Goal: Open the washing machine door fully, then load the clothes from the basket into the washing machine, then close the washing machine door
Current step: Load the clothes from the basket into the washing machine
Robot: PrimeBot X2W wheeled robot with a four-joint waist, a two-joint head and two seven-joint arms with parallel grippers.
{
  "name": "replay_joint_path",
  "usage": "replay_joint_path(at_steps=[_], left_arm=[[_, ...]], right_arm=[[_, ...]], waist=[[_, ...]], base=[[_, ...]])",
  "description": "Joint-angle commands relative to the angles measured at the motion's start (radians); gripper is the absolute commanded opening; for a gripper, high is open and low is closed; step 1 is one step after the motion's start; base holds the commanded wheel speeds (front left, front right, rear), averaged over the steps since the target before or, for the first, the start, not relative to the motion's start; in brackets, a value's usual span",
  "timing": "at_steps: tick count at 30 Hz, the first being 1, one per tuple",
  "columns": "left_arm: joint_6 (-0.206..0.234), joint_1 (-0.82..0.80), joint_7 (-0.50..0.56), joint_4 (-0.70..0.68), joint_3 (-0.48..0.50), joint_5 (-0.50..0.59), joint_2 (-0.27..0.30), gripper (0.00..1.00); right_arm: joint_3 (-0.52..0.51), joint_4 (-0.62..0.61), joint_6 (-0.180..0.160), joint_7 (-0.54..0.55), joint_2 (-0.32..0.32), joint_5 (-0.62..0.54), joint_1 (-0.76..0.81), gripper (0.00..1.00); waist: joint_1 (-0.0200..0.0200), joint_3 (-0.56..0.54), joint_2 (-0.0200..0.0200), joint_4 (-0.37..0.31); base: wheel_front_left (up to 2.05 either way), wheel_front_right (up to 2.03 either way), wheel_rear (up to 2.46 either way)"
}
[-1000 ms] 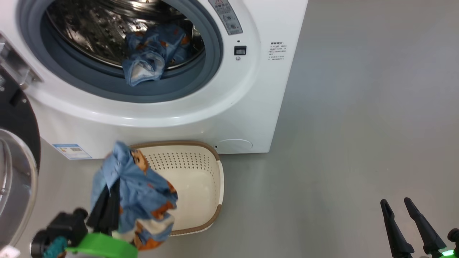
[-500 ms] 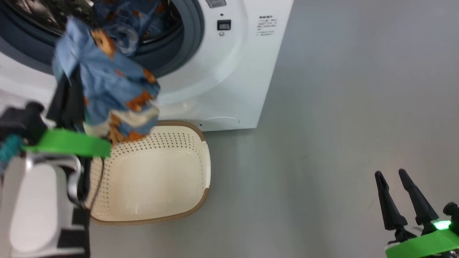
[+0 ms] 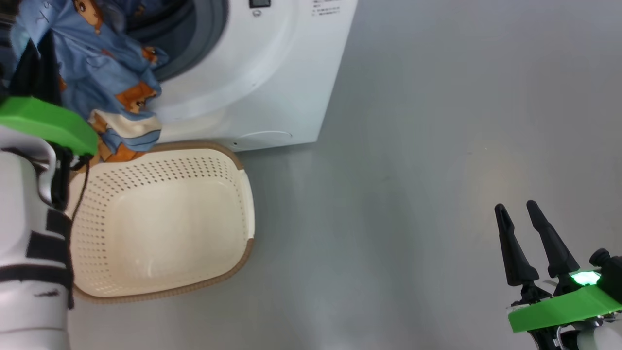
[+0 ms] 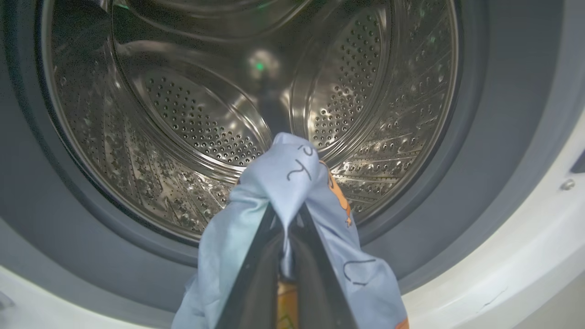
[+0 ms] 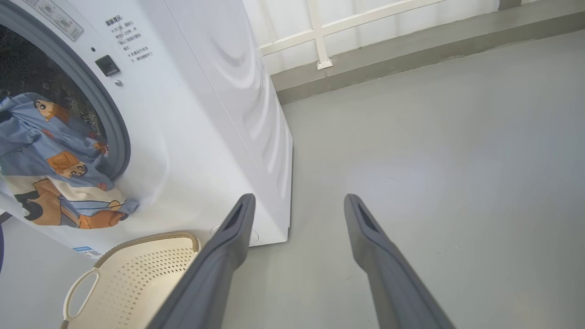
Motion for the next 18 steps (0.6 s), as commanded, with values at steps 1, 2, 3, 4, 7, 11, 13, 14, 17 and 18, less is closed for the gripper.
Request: replay_joint_path(at_steps=[1, 2, 3, 4, 7, 11, 13, 14, 17, 18], left_arm=[[0.005, -0.058, -0.006, 0.023, 0.022, 0.009, 0.057, 0.00], [0.008, -0.077, -0.006, 0.046, 0.022, 0.011, 0.063, 0.00], [0.009, -0.096, -0.006, 0.069, 0.022, 0.011, 0.068, 0.00], [0.009, -0.115, -0.006, 0.092, 0.023, 0.010, 0.073, 0.00], [0.014, -0.169, -0.006, 0.160, 0.015, 0.022, 0.096, 0.00], [0.018, -0.225, -0.006, 0.210, 0.006, 0.033, 0.120, 0.00], [0.036, -0.287, -0.006, 0.220, 0.005, 0.039, 0.140, 0.00], [0.043, -0.307, -0.006, 0.210, 0.008, 0.037, 0.145, 0.00], [0.072, -0.354, -0.006, 0.132, 0.007, 0.048, 0.159, 0.00], [0.081, -0.364, -0.006, 0.100, 0.007, 0.050, 0.161, 0.00]], right_arm=[[0.026, -0.023, 0.003, -0.005, -0.007, 0.008, -0.019, 1.00], [0.027, -0.024, 0.003, -0.005, -0.005, 0.009, -0.024, 1.00], [0.029, -0.026, 0.003, -0.005, -0.003, 0.009, -0.028, 1.00], [0.030, -0.027, 0.003, -0.005, -0.001, 0.010, -0.032, 1.00], [0.037, -0.026, 0.003, -0.005, 0.003, 0.013, -0.044, 1.00], [0.044, -0.025, 0.003, -0.005, 0.007, 0.017, -0.055, 1.00], [0.049, -0.025, 0.003, -0.005, 0.011, 0.020, -0.066, 1.00], [0.050, -0.025, 0.003, -0.005, 0.012, 0.021, -0.069, 1.00], [0.051, -0.028, 0.003, -0.005, 0.015, 0.023, -0.077, 1.00], [0.051, -0.028, 0.003, -0.005, 0.016, 0.024, -0.079, 1.00]], waist=[[-0.0002, 0.051, 0.0000, -0.046], [-0.0002, 0.060, 0.0000, -0.052], [-0.0002, 0.069, 0.0000, -0.059], [-0.0002, 0.078, 0.0000, -0.065], [-0.0002, 0.100, 0.0000, -0.086], [-0.0002, 0.118, 0.0000, -0.105], [-0.0002, 0.135, 0.0000, -0.121], [-0.0002, 0.140, 0.0000, -0.126], [-0.0002, 0.154, 0.0000, -0.134], [-0.0002, 0.158, 0.0000, -0.136]], base=[[0.00, 0.00, 0.00], [0.00, 0.00, 0.00], [0.00, 0.00, 0.00], [0.00, 0.00, 0.00], [0.00, 0.00, 0.00], [0.00, 0.00, 0.00], [0.00, 0.00, 0.00], [0.00, 0.00, 0.00], [0.00, 0.00, 0.00], [0.00, 0.00, 0.00]])
